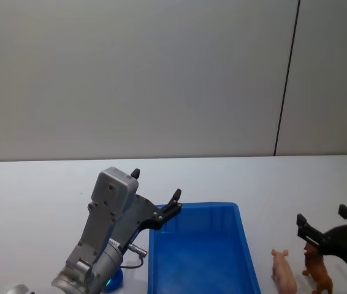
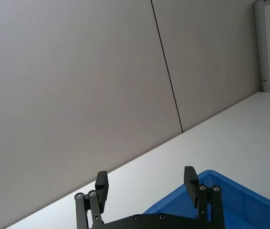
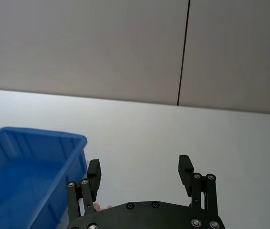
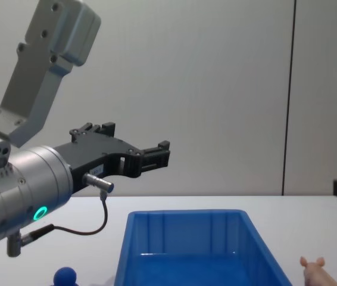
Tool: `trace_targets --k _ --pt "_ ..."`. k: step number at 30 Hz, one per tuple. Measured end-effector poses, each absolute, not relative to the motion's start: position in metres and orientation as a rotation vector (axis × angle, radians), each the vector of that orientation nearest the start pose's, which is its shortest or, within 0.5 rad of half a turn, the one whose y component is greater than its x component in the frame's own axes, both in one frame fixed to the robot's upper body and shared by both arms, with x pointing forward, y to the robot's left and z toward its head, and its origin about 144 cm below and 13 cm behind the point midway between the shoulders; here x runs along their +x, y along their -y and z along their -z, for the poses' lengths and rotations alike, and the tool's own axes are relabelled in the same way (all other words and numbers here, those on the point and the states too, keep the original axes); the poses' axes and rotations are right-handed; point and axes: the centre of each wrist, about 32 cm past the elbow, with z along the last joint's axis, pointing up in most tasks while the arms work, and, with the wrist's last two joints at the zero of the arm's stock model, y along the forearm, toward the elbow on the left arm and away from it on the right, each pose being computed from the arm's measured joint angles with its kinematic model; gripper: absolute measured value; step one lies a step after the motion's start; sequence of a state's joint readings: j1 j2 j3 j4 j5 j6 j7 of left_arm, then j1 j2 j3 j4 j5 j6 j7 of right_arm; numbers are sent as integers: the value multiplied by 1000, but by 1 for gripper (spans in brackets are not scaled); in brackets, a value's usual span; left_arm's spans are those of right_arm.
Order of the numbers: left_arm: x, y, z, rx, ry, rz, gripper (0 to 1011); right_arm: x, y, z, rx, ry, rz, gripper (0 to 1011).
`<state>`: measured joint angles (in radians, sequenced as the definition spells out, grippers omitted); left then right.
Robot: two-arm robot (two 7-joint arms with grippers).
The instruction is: Pick up the two dolls from the table and place them into the box.
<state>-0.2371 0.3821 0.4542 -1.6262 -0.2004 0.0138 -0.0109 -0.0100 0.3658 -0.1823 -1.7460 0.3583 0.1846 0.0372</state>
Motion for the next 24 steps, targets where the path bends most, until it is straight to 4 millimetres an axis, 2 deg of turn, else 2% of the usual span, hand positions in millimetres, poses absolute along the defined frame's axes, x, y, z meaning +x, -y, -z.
trace_targets --k 24 --pt "492 -198 -1204 61 268 -1124 1001 434 257 -1167 -289 -238 1325 1001"
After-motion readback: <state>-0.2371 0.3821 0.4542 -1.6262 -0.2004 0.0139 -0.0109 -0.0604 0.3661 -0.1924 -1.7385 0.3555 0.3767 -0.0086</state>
